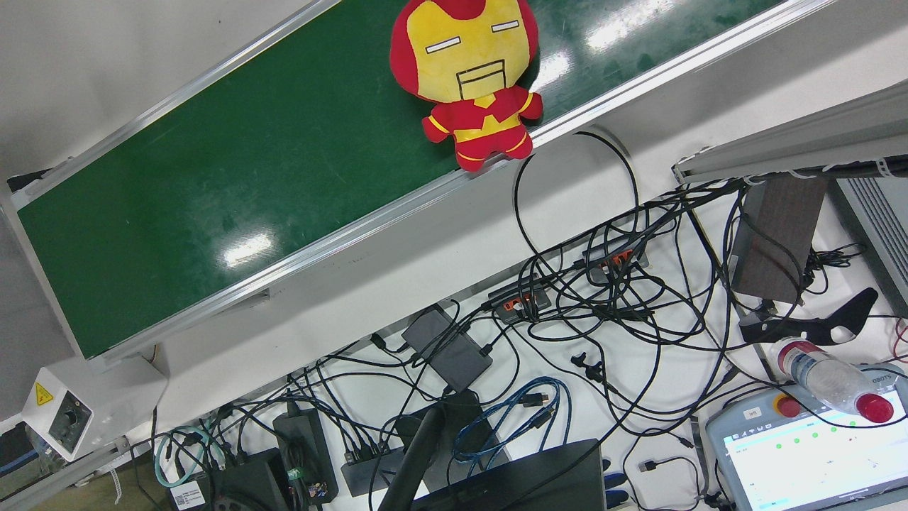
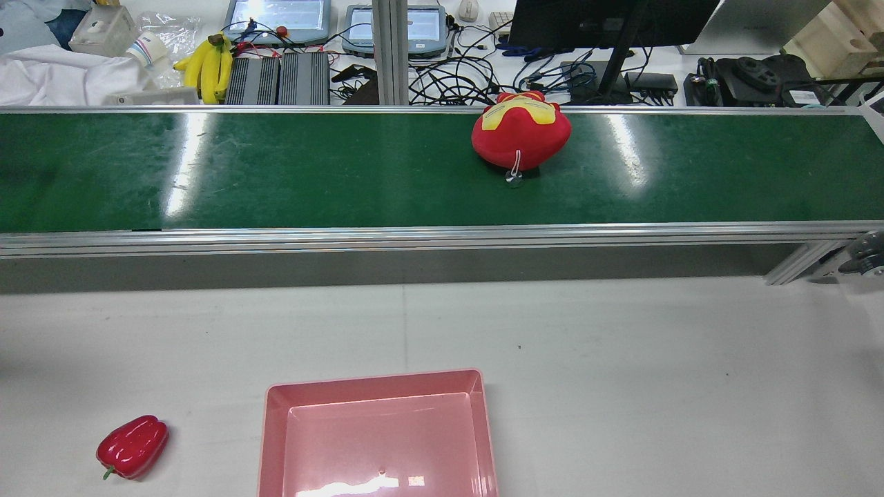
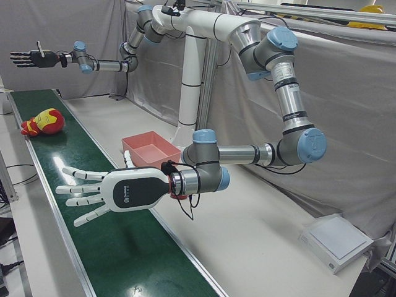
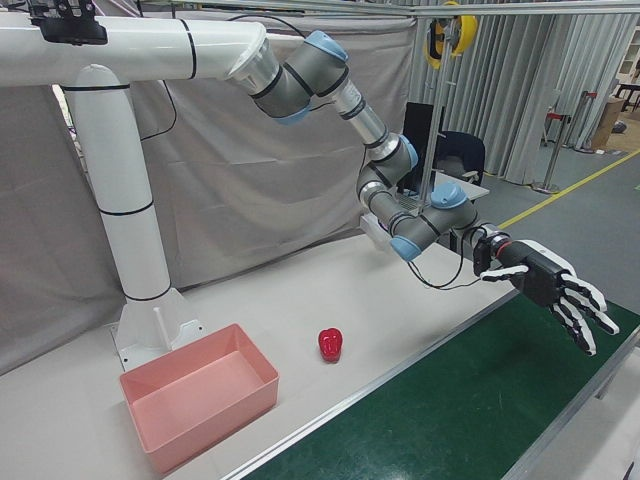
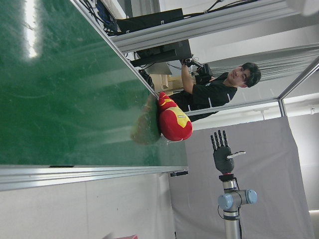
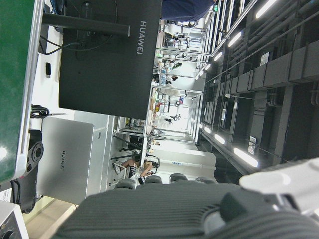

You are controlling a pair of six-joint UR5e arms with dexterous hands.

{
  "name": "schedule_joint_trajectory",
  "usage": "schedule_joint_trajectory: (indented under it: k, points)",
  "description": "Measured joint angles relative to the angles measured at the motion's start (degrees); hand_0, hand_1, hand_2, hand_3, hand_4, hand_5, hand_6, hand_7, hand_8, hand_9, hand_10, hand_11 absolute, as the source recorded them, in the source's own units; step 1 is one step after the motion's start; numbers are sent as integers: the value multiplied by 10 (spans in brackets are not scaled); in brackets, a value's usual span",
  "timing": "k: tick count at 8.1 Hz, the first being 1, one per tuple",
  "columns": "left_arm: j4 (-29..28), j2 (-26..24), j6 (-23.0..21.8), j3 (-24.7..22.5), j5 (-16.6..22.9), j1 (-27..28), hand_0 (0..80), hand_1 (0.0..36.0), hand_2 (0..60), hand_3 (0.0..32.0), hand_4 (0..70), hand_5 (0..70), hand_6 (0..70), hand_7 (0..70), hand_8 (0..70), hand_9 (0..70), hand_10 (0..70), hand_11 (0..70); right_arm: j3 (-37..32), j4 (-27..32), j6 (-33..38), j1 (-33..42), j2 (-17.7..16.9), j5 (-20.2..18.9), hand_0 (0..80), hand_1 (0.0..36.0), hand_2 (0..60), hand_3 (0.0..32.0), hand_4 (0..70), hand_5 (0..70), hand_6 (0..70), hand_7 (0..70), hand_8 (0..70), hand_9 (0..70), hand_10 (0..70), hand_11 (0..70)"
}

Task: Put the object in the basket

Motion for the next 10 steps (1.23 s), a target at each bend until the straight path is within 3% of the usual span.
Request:
schedule_joint_trajectory:
  k: [1, 4, 10]
  points:
    - [0, 0, 0, 1, 0, 0, 539, 106, 0, 224, 12, 247, 38, 90, 128, 136, 39, 74, 0, 0, 0, 0, 0, 0, 0, 0, 0, 0, 0, 0, 0, 0, 0, 0, 0, 0]
    - [-1, 0, 0, 3, 0, -2, 535, 102, 0, 222, 15, 263, 37, 90, 133, 140, 41, 76, 1, 0, 0, 0, 0, 0, 0, 0, 0, 0, 0, 0, 0, 0, 0, 0, 0, 0]
    - [-1, 0, -1, 0, 0, -4, 546, 106, 0, 234, 14, 275, 35, 90, 129, 140, 40, 76, 1, 0, 0, 1, 0, 0, 0, 0, 0, 0, 0, 0, 0, 0, 0, 0, 0, 0]
